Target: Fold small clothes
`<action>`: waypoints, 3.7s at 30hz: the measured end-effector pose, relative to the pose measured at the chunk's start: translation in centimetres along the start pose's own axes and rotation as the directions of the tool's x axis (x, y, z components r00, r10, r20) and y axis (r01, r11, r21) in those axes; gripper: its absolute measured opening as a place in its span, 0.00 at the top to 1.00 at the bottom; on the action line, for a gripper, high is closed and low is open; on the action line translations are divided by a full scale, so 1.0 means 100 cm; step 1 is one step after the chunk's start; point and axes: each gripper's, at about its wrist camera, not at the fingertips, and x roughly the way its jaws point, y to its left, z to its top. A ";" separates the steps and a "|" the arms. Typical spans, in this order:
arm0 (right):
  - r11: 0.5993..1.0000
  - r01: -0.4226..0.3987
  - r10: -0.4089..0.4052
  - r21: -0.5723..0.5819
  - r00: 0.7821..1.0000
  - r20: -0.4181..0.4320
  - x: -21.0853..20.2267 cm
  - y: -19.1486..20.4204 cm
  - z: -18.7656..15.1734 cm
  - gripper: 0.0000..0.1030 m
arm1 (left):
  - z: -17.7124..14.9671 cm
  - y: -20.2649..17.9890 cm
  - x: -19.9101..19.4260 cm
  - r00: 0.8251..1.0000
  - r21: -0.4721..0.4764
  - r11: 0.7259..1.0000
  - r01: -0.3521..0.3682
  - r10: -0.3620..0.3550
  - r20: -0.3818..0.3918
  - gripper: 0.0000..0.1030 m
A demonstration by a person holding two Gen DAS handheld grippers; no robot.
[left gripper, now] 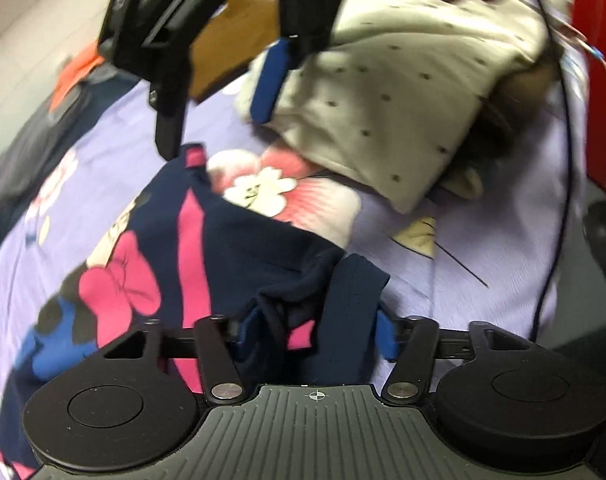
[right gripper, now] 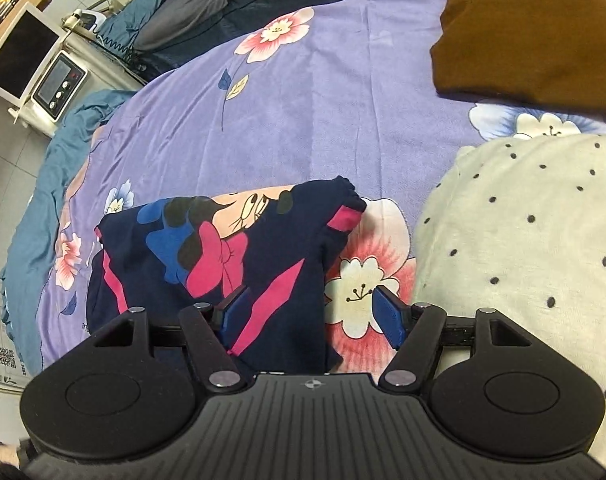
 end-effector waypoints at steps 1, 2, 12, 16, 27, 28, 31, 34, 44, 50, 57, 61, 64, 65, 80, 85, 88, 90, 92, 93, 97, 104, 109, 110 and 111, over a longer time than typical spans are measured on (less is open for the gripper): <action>1.000 -0.005 0.005 -0.009 1.000 -0.002 0.002 0.001 0.001 0.30 | 0.001 0.000 0.002 1.000 0.016 1.000 0.002 -0.002 -0.006 0.03; 1.000 -0.008 0.008 -0.017 1.000 -0.004 0.003 0.003 0.001 0.29 | 0.001 -0.002 0.003 1.000 0.043 0.999 -0.004 0.004 -0.005 0.06; 0.993 0.074 -0.071 0.096 0.997 -0.036 0.055 -0.003 0.041 0.21 | -0.005 0.055 -0.020 0.996 -0.347 0.933 0.092 -0.082 0.044 0.57; 0.977 0.048 -0.038 0.208 0.998 -0.052 0.090 -0.009 0.047 0.57 | -0.016 0.075 -0.042 0.989 -0.446 0.885 0.135 -0.091 0.119 0.58; 0.949 -0.221 0.214 0.223 0.975 0.053 0.060 0.084 0.073 0.88 | -0.110 0.145 -0.146 0.979 -0.773 0.634 -0.004 0.160 0.126 0.65; 0.954 -0.239 0.237 0.180 0.971 0.033 0.064 0.107 0.077 0.88 | -0.122 0.149 -0.154 0.979 -0.795 0.606 -0.030 0.180 0.100 0.65; 0.958 -0.278 0.282 0.073 0.959 -0.043 0.089 0.171 0.081 0.88 | -0.157 0.156 -0.169 0.971 -0.855 0.504 -0.121 0.239 0.003 0.68; 0.955 -0.293 0.296 0.040 0.950 -0.095 0.122 0.218 0.079 0.88 | -0.194 0.161 -0.174 0.966 -0.907 0.385 -0.172 0.245 -0.079 0.70; 0.977 -0.169 0.138 -0.128 0.966 -0.219 0.199 0.303 0.053 0.88 | -0.236 0.170 -0.166 0.963 -0.945 0.255 -0.204 0.227 -0.147 0.70; 0.984 -0.117 0.086 -0.134 0.972 -0.220 0.218 0.312 0.048 0.87 | -0.251 0.182 -0.156 0.961 -0.950 0.231 -0.210 0.227 -0.157 0.70; 0.984 -0.094 0.063 -0.149 0.977 -0.202 0.239 0.310 0.055 0.78 | -0.268 0.204 -0.129 0.966 -0.953 0.206 -0.222 0.181 -0.186 0.64; 0.980 -0.135 0.105 -0.147 0.974 -0.199 0.237 0.307 0.059 0.58 | -0.274 0.208 -0.126 0.961 -0.942 0.222 -0.250 0.175 -0.214 0.40; 0.976 -0.152 0.125 -0.153 0.977 -0.172 0.225 0.305 0.064 0.43 | -0.282 0.211 -0.133 0.962 -0.939 0.226 -0.258 0.151 -0.228 0.28; 0.976 -0.149 0.122 -0.157 0.978 -0.168 0.222 0.306 0.066 0.43 | -0.284 0.212 -0.138 0.961 -0.939 0.225 -0.261 0.150 -0.231 0.26; 0.980 0.072 -0.086 -0.187 0.994 -0.068 0.150 0.206 0.051 0.16 | -0.218 0.267 -0.122 0.960 -0.879 0.428 -0.208 0.264 -0.099 0.00; 0.999 -0.016 0.011 -0.050 0.995 -0.097 0.151 0.182 0.042 0.22 | -0.200 0.310 -0.084 0.962 -0.879 0.435 -0.195 0.259 -0.085 0.00; 0.999 -0.006 0.003 -0.041 0.998 -0.062 0.157 0.184 0.040 0.27 | -0.197 0.324 -0.055 0.943 -0.836 0.453 -0.309 0.258 -0.208 0.00; 0.999 0.042 -0.043 -0.026 0.999 -0.021 0.164 0.184 0.043 0.16 | -0.201 0.328 -0.042 0.945 -0.841 0.441 -0.313 0.232 -0.231 0.00; 0.988 0.147 -0.149 -0.054 0.988 -0.044 0.177 0.184 0.045 0.07 | -0.200 0.327 -0.042 0.941 -0.826 0.459 -0.328 0.241 -0.240 0.00; 0.982 0.177 -0.182 -0.071 0.981 -0.062 0.182 0.184 0.046 0.08 | -0.197 0.325 -0.045 0.937 -0.812 0.475 -0.340 0.250 -0.246 0.00; 0.983 0.164 -0.169 -0.078 0.983 -0.065 0.168 0.189 0.047 0.12 | -0.189 0.319 -0.073 0.941 -0.795 0.506 -0.334 0.233 -0.247 0.00; 0.956 0.089 -0.138 -0.280 0.977 -0.160 0.123 0.219 0.030 0.05 | -0.175 0.270 -0.132 0.930 -0.728 0.583 -0.361 0.166 -0.328 0.00; 0.908 0.063 -0.146 -0.414 0.974 -0.173 0.100 0.243 0.011 0.02 | -0.173 0.240 -0.143 0.899 -0.711 0.585 -0.391 0.076 -0.431 0.00; 0.897 0.062 -0.151 -0.437 0.974 -0.171 0.098 0.247 0.008 0.02 | -0.175 0.236 -0.145 0.894 -0.719 0.571 -0.396 0.062 -0.443 0.00; 0.886 0.061 -0.154 -0.460 0.974 -0.168 0.096 0.253 0.004 0.02 | -0.175 0.232 -0.147 0.892 -0.727 0.556 -0.402 0.060 -0.447 0.00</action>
